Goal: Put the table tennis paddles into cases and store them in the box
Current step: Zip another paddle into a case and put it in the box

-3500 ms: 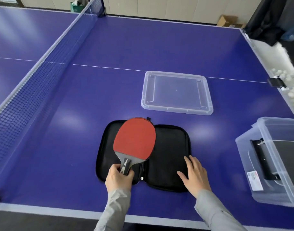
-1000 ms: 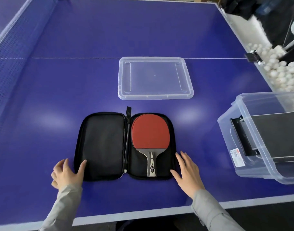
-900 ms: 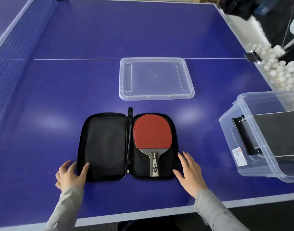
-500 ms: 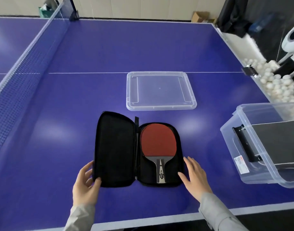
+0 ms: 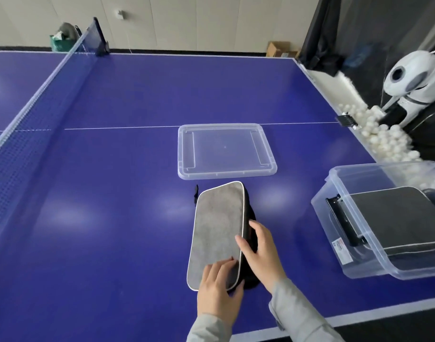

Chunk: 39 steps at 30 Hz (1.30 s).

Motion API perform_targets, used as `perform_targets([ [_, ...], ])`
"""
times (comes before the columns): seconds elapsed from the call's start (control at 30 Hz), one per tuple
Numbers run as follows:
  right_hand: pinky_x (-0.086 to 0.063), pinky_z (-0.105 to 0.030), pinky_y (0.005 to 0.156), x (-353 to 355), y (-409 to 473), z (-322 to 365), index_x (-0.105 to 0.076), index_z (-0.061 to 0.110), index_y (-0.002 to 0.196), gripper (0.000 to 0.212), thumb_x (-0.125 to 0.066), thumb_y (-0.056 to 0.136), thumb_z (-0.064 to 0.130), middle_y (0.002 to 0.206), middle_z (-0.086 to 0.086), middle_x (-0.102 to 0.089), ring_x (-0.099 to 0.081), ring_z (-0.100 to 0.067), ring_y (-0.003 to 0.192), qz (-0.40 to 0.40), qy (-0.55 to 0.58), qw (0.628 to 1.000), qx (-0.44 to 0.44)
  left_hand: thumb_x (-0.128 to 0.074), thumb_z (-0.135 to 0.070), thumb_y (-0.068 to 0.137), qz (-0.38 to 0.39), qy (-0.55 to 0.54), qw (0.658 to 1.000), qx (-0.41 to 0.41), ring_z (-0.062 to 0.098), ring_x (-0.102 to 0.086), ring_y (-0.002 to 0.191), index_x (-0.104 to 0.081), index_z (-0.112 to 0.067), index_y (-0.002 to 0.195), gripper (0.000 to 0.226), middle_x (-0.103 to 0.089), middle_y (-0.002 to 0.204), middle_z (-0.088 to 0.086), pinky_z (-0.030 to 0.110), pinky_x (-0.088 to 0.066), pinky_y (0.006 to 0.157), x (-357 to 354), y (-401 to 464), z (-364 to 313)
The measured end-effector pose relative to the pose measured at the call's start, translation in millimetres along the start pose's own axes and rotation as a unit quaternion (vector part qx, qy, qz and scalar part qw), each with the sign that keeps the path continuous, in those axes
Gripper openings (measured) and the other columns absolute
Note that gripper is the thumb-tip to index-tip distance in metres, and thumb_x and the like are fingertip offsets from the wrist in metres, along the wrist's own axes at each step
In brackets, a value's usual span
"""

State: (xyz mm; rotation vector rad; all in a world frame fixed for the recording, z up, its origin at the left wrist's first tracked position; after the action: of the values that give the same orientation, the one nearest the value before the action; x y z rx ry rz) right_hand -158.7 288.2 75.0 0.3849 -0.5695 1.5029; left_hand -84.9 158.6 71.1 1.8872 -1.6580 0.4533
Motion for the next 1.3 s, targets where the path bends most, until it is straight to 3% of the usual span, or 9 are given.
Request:
perform_targets([
  [0.1,-0.042,-0.036,0.099,-6.1,2.5,-5.5,-0.040,0.014,0.130,0.055,-0.069,0.084,0.023,0.125,-0.002,-0.053,-0.051,-0.020,0.116,0.018,0.012,0.999,-0.034,-0.086,-0.014,0.059,0.028,-0.038,0.999,0.011,0.002,-0.050,0.092,-0.069,-0.018,0.103,0.047,-0.065,0.102,-0.014,0.014,-0.042,0.080,-5.1,0.6,4.7],
  [0.2,-0.046,-0.030,0.084,-3.5,8.0,-7.0,-0.042,0.015,0.126,0.049,-0.066,0.083,0.012,0.106,0.001,-0.060,-0.060,-0.022,0.099,0.017,0.004,0.999,-0.030,-0.083,-0.019,0.069,0.004,-0.091,0.990,0.110,0.000,-0.056,0.095,-0.064,-0.029,0.105,0.042,-0.059,0.103,-0.023,0.014,-0.043,0.082,6.1,0.5,29.3],
  [0.3,-0.048,-0.033,0.083,5.2,15.9,-13.2,-0.044,0.017,0.124,0.047,-0.064,0.083,0.009,0.101,0.000,-0.064,-0.061,-0.022,0.093,0.004,0.011,0.999,-0.043,-0.077,-0.014,0.077,-0.063,-0.073,0.973,0.211,0.017,-0.061,0.095,-0.066,-0.019,0.104,0.029,-0.060,0.100,-0.009,0.030,-0.047,0.082,27.6,10.2,69.1],
  [0.47,-0.049,-0.032,0.080,11.4,24.8,-42.9,-0.048,0.017,0.120,0.042,-0.064,0.083,0.004,0.095,0.001,-0.063,-0.061,-0.021,0.088,0.000,0.024,0.995,-0.102,-0.071,-0.027,0.084,0.008,-0.100,0.910,0.403,0.017,-0.056,0.096,-0.056,-0.014,0.124,0.045,-0.059,0.121,0.002,0.027,-0.041,0.083,18.5,33.0,126.9],
  [0.63,-0.046,-0.030,0.081,0.7,29.7,-78.1,-0.049,0.014,0.124,0.044,-0.066,0.084,0.006,0.098,0.000,-0.059,-0.058,-0.020,0.091,0.025,0.023,0.987,-0.160,-0.073,-0.030,0.081,0.047,-0.135,0.882,0.449,0.020,-0.056,0.104,-0.046,-0.010,0.135,0.064,-0.055,0.129,0.006,0.027,-0.041,0.085,-11.5,53.0,144.1],
  [0.73,-0.043,-0.041,0.096,-5.0,32.0,-91.0,-0.049,0.012,0.127,0.048,-0.067,0.083,0.009,0.111,-0.008,-0.053,-0.051,-0.027,0.107,0.021,0.002,0.985,-0.168,-0.076,-0.033,0.078,0.043,-0.160,0.870,0.465,0.017,-0.053,0.101,-0.046,-0.012,0.135,0.068,-0.054,0.128,0.004,0.030,-0.042,0.089,-24.7,61.7,146.9],
  [0.83,-0.038,-0.039,0.105,-10.2,32.9,-100.8,-0.046,0.011,0.132,0.051,-0.066,0.085,0.008,0.125,-0.009,-0.046,-0.047,-0.025,0.118,0.027,0.020,0.983,-0.180,-0.077,-0.040,0.075,0.052,-0.131,0.870,0.472,0.018,-0.054,0.099,-0.050,-0.016,0.129,0.065,-0.057,0.124,0.001,0.033,-0.045,0.089,-31.2,69.3,147.5],
  [1.13,-0.037,-0.040,0.109,-13.2,36.9,-116.8,-0.042,0.021,0.140,0.050,-0.052,0.093,0.007,0.137,-0.003,-0.051,-0.043,-0.024,0.129,0.057,0.051,0.973,-0.218,-0.087,-0.033,0.063,0.095,-0.194,0.844,0.491,0.025,-0.066,0.093,-0.059,-0.013,0.109,0.058,-0.067,0.107,0.007,0.040,-0.054,0.086,-41.8,74.3,145.5],
  [1.3,-0.035,-0.034,0.110,-8.7,40.7,-119.3,-0.042,0.019,0.142,0.050,-0.046,0.094,0.002,0.141,-0.004,-0.049,-0.043,-0.020,0.131,0.073,0.046,0.974,-0.208,-0.088,-0.035,0.058,0.114,-0.224,0.839,0.483,0.029,-0.065,0.097,-0.052,-0.013,0.114,0.071,-0.064,0.110,0.011,0.044,-0.053,0.088,-51.3,72.8,138.7],
])
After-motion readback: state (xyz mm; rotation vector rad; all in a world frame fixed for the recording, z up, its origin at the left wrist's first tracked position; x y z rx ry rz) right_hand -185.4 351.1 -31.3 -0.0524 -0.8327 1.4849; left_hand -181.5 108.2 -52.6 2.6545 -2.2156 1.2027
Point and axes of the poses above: each hand's wrist, its own y-axis towards the middle knuckle, its own x-axis out of the back of the hand, z = x × y, the point moved 7 cm from there along y, towards the middle knuckle
